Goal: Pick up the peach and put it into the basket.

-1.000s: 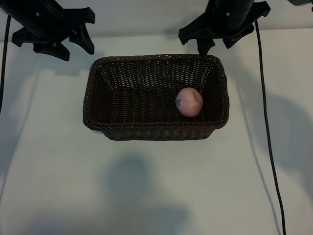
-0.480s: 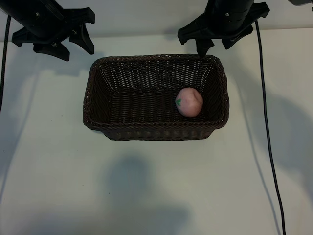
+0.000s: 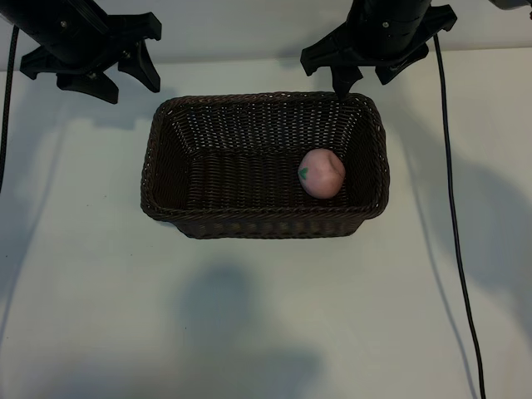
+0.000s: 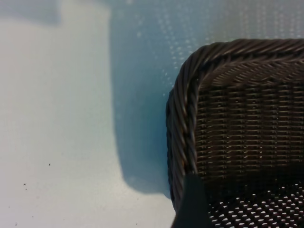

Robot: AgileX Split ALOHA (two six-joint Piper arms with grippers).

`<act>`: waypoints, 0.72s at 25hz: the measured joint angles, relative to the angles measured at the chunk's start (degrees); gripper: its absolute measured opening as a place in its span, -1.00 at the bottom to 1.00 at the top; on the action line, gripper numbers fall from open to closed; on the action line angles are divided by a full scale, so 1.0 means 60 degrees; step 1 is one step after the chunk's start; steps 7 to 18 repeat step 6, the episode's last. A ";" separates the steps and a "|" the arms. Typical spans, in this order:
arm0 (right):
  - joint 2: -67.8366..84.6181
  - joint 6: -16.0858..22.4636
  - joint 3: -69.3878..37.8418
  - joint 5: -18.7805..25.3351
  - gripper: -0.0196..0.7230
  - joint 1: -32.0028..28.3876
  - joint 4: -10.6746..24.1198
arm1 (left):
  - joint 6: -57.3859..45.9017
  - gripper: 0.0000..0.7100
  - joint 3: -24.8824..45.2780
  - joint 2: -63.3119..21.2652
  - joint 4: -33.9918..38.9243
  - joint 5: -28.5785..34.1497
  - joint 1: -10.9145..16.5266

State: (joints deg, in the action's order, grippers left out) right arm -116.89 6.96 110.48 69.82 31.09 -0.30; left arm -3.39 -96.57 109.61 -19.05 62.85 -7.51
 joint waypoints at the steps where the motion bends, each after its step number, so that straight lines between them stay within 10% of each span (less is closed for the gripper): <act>1: 0.0000 0.0000 0.0000 0.0000 0.51 0.0000 0.0000 | 0.0000 0.51 0.0000 0.0000 0.0000 0.0000 0.0000; 18: 0.0000 0.0000 0.0000 0.0000 0.51 0.0000 -0.0092 | 0.0000 0.51 0.0000 0.0000 0.0000 0.0000 0.0000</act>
